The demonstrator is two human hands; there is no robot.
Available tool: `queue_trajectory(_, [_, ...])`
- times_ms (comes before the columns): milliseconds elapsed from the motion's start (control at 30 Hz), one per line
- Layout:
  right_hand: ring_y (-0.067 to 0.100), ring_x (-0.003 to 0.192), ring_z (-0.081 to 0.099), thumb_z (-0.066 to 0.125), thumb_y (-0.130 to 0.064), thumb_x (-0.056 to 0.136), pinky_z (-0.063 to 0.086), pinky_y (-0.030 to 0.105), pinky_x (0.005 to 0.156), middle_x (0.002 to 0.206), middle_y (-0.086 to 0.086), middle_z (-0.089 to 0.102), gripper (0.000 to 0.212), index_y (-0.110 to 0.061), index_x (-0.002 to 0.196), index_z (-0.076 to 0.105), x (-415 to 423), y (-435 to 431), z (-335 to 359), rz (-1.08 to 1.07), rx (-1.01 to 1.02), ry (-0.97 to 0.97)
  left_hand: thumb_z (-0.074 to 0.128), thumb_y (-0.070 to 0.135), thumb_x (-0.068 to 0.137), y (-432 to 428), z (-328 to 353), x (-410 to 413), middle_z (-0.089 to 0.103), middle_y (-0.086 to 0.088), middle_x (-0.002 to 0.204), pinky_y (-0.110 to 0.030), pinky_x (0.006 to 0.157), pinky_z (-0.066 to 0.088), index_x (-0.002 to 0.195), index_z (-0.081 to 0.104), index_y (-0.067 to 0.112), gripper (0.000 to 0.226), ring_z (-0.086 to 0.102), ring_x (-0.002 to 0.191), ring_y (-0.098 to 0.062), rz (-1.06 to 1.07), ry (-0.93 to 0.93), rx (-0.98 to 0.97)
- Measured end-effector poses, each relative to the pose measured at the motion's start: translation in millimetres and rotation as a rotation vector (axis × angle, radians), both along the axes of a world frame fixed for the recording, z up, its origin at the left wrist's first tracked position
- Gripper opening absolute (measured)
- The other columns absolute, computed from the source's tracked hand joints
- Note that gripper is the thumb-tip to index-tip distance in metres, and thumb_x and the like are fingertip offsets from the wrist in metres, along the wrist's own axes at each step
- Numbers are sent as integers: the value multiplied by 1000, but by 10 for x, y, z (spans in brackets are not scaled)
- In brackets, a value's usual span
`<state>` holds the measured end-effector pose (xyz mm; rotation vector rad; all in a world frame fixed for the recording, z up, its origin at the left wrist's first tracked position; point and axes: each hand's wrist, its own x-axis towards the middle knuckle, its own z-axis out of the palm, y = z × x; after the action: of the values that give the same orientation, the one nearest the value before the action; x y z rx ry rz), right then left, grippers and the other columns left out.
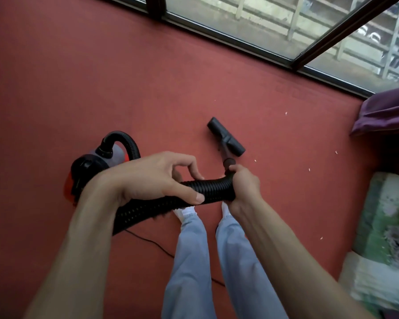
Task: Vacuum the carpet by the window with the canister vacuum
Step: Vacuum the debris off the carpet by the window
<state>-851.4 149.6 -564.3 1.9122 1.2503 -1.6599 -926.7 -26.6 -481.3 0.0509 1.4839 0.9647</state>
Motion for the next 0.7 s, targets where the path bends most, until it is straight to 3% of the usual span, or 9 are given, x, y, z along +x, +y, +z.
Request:
queue_trajectory(200, [28,78,55,53,-8,87,55,48,79,89,12,54,4,-8,89,56,-114,-88,-120,-39,-87,-5,82,26,78,7,-56,-147,72,-15,77,-40,61,52,96,69,22,23,58,60,-29,8,17,-62])
queue_trajectory(400, [27,79,55,55,-9,87,50,40,73,90,11,56,16,-9,103,57,-275,156,-464,77,84,10,76,32,84,368,-365,189,71,-15,82,-42,52,60,99,58,22,25,65,49,-25,47,174,-149])
queue_trajectory(500, [27,78,55,56,-11,83,48,40,71,89,14,59,9,-8,91,59,-231,313,-502,135,133,29,78,33,81,427,-370,385,72,-16,84,-50,56,61,100,54,21,33,68,57,-35,123,112,-106])
queue_trajectory(567, [27,76,54,56,-10,83,46,39,70,83,14,57,3,-7,82,56,-155,349,-358,150,118,37,81,31,80,361,-279,449,72,-20,88,-45,58,57,100,55,19,35,65,58,-31,182,25,-38])
queue_trajectory(700, [26,69,53,57,-9,84,45,37,63,77,15,54,12,0,92,58,161,298,-104,156,-1,10,85,31,75,189,-137,465,73,-18,93,-46,68,55,95,60,22,33,67,71,-29,103,-57,26])
